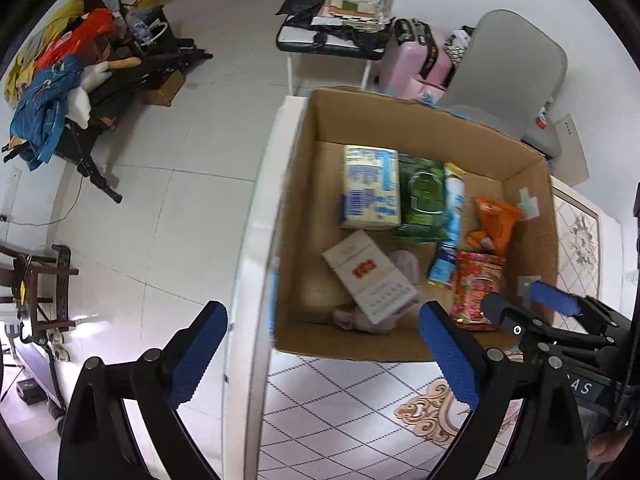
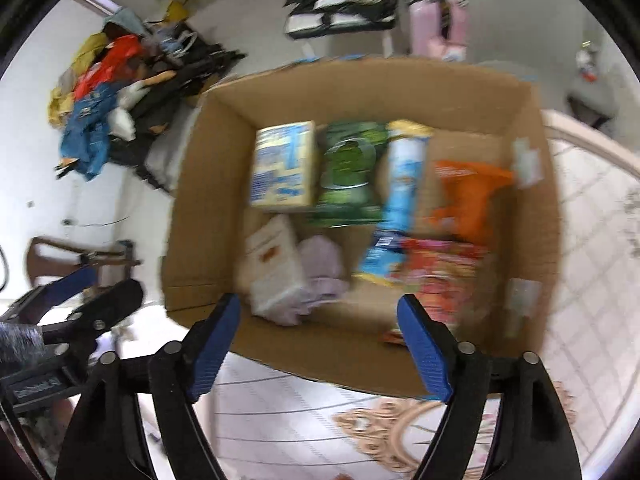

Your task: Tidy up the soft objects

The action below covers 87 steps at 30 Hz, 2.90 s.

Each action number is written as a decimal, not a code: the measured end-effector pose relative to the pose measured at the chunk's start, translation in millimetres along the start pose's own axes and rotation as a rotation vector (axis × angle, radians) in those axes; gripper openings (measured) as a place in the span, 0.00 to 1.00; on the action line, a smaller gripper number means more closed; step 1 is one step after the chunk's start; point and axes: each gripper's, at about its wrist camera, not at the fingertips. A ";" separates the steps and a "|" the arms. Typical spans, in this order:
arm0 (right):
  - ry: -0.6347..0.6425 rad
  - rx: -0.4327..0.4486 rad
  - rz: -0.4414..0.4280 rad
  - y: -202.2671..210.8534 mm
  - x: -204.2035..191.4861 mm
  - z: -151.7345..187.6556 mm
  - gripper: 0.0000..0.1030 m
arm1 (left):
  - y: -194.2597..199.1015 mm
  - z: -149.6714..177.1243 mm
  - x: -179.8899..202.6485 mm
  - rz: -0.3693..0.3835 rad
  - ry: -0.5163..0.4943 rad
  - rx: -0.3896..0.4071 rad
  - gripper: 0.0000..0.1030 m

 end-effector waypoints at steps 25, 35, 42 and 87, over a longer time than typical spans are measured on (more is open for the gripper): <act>-0.064 0.239 0.222 166.4 52.9 93.4 0.92 | 116.3 65.0 76.6 0.007 -0.050 0.198 0.95; -0.031 0.325 0.210 256.0 40.0 151.4 0.92 | 189.0 105.2 90.1 0.033 -0.063 0.274 0.95; -0.023 0.367 0.237 298.1 36.0 180.9 0.92 | 215.6 130.3 91.3 0.000 -0.051 0.301 0.95; -0.053 0.433 0.319 342.2 35.1 218.9 0.92 | 245.2 168.7 96.7 -0.033 -0.078 0.342 0.95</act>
Point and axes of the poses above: each gripper's, at about its wrist camera, not at the fingertips, and y roughly against the way its jaws point, x to its right, z to its underside, and after that the axes turned 2 degrees about -x, right-handed
